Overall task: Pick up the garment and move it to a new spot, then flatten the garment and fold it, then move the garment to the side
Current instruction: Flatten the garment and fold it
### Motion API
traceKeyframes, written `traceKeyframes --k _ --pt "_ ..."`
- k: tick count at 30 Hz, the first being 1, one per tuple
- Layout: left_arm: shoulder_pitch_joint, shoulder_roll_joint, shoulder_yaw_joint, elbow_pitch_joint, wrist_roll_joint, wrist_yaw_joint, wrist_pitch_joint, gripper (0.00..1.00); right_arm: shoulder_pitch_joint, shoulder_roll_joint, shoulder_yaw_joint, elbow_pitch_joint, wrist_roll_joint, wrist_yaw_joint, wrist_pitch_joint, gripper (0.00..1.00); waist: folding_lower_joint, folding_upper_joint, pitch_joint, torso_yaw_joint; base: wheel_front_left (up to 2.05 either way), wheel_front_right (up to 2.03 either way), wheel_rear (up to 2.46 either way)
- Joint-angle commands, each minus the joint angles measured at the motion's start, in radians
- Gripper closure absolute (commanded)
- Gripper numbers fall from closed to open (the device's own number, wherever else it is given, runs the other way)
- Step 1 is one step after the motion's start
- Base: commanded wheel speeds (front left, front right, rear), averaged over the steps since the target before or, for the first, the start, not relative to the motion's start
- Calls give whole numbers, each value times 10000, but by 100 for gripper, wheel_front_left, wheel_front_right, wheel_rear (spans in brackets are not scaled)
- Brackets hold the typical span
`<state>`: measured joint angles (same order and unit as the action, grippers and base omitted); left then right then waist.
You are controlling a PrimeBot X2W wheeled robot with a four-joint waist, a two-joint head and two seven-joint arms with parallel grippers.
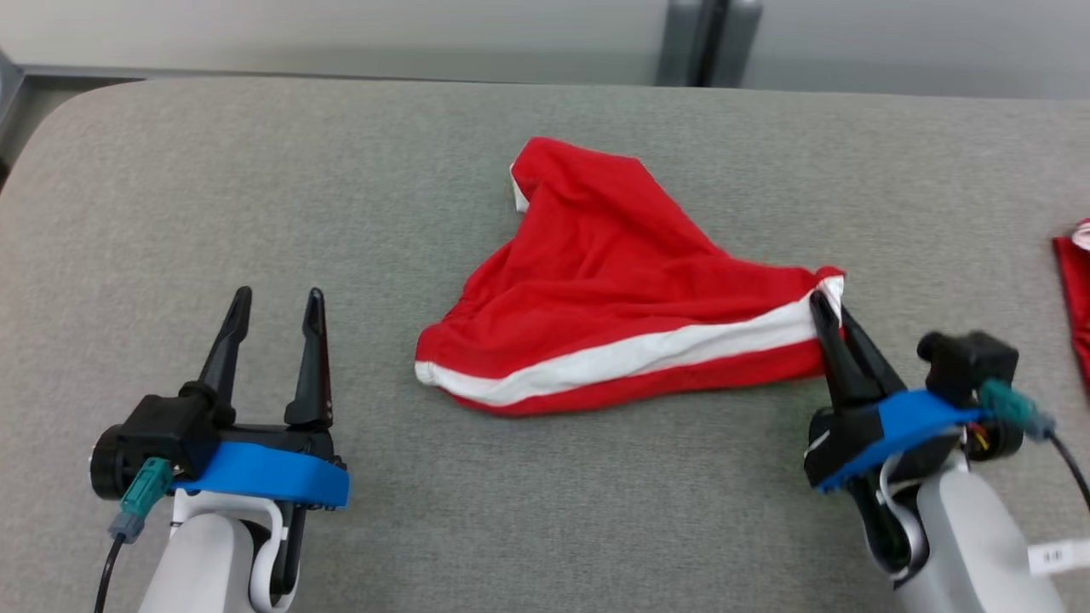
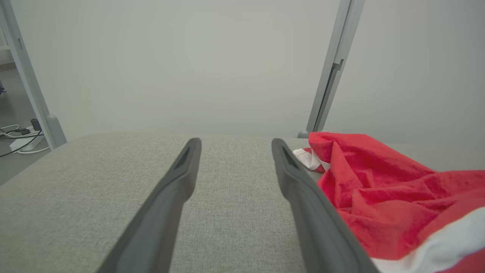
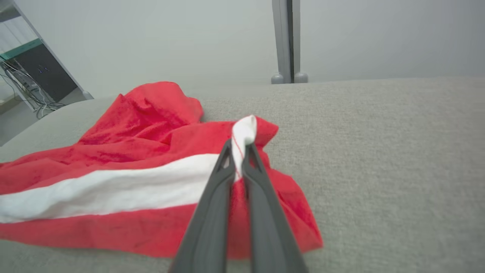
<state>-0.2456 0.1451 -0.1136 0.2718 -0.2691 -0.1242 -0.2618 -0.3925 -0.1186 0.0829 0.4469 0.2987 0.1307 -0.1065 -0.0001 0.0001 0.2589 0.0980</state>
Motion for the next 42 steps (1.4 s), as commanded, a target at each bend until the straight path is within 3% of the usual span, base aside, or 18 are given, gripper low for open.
traceKeyframes --k 1,2,3,4,5,6,16,26,42 --pt "153 65 87 -61 82 -65 -39 0 507 152 -167 -490 -91 1 -258 100 1 -1 -176 -284 0 0 0" --pt "208 92 133 -59 79 -61 -39 0 866 238 -226 -723 -206 1 -323 98 1 -1 -204 -375 0 0 0" --pt "255 122 181 -62 87 -60 -39 0 1157 330 -275 -931 -328 1 -382 82 1 -1 -240 -457 0 0 0" --pt "295 145 206 -57 99 -62 -41 0 1395 405 -358 -1113 -430 1 -424 55 1 -1 -274 -522 0 0 0" --pt "346 168 246 -48 106 -63 -41 0 1601 463 -425 -1215 -504 1 -412 51 1 -1 -320 -588 0 0 0" --pt "394 177 256 -38 107 -64 -39 0 1776 510 -490 -1285 -559 1 -339 0 1 -1 -358 -635 0 0 0" --pt "975 105 400 20 99 -75 -41 0 2803 674 -1126 -2263 -976 1 -260 0 1 -1 -930 -934 0 0 0" --pt "1503 -74 491 33 124 -84 -41 0 3456 680 -1778 -3570 -1504 1 -1064 0 1 -1 -1405 -1055 0 0 0" --pt "1936 -158 615 107 125 -96 -41 0 3651 681 -1669 -3438 -1508 1 -757 0 1 -1 -1781 -966 0 0 0"
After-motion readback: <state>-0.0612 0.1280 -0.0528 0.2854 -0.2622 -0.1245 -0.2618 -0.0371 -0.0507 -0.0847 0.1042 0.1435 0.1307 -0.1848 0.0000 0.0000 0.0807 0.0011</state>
